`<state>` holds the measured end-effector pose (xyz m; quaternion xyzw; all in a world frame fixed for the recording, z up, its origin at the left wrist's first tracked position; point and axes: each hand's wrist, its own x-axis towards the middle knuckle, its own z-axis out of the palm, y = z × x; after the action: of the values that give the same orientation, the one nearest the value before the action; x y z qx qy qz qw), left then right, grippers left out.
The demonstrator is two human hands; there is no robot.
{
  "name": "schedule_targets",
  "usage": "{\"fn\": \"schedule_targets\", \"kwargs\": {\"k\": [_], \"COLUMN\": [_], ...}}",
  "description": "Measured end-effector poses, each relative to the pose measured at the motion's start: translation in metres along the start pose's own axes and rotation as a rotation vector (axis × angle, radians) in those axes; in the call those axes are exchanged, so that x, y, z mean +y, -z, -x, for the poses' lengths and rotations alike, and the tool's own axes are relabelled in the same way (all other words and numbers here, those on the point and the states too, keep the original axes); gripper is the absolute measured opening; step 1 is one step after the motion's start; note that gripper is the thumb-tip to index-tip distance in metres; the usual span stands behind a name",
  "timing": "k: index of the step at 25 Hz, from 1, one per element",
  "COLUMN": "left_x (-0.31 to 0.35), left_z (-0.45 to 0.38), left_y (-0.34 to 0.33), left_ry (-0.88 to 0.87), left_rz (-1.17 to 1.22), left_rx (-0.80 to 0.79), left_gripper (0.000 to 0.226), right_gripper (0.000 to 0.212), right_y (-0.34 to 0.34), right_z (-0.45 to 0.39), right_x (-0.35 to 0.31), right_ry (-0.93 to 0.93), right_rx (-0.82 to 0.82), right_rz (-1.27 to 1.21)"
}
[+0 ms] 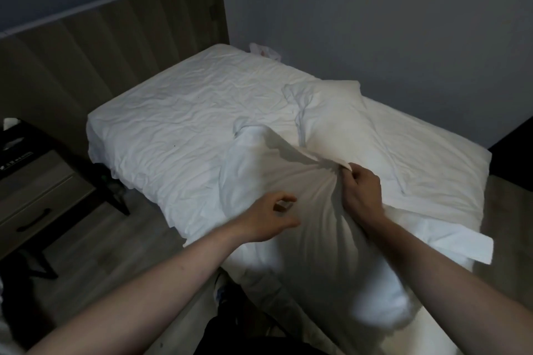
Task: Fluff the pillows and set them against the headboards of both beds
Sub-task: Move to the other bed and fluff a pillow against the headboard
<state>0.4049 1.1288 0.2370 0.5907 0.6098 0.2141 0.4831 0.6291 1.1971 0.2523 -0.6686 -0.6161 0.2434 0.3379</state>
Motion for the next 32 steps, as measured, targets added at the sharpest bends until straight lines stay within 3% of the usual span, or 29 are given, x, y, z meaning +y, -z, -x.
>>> {"fn": "schedule_targets", "kwargs": {"k": [4,9,12,15,17,19,20,22,24,27,29,32], "left_x": [0.007,-0.008,-0.017,-0.029,-0.044,-0.067,-0.081,-0.101,-0.111,-0.128,-0.141,-0.157], "left_z": [0.015,0.031,0.035,0.047,0.061,0.074,0.075,0.067,0.057,0.047,0.045,0.041], "left_y": [-0.005,0.023,0.039,0.044,0.030,0.007,-0.002,0.000,0.022,0.062,0.077,0.085], "left_ry": [-0.055,-0.074,-0.013,0.093,0.208,0.266,0.264,0.263,0.282,0.297,0.319,0.377], "left_rz": [-0.005,0.003,0.084,0.115,-0.011,-0.247,-0.343,-0.411,-0.415,-0.373,-0.235,-0.078], "left_rx": [0.029,0.022,0.035,-0.080,-0.176,-0.160,-0.084,0.172,0.314,0.279,0.235,0.200], "left_gripper": [0.069,0.099,0.093,0.092,0.099,0.114,0.105,0.056,0.019,0.008,0.015,0.014], "right_gripper": [0.040,0.044,0.044,0.040,0.042,0.046,0.047,0.045,0.041,0.025,0.046,0.078], "right_y": [-0.025,-0.038,-0.046,-0.077,-0.104,-0.127,-0.135,-0.144,-0.141,-0.128,-0.127,-0.146], "right_z": [0.011,0.028,0.034,0.052,0.074,0.088,0.090,0.078,0.060,0.027,0.001,-0.037], "right_x": [-0.028,-0.068,-0.065,-0.043,-0.028,-0.024,-0.026,-0.032,-0.035,-0.027,-0.025,-0.042], "right_ry": [-0.141,-0.130,-0.125,-0.321,-0.446,-0.470,-0.479,-0.469,-0.319,0.070,0.290,0.557], "right_rx": [0.131,0.225,0.077,-0.171,-0.311,-0.376,-0.392,-0.460,-0.557,-0.522,-0.466,-0.631], "right_rz": [-0.284,-0.504,-0.494,-0.526,-0.489,-0.433,-0.427,-0.424,-0.300,-0.011,0.127,0.405]}}
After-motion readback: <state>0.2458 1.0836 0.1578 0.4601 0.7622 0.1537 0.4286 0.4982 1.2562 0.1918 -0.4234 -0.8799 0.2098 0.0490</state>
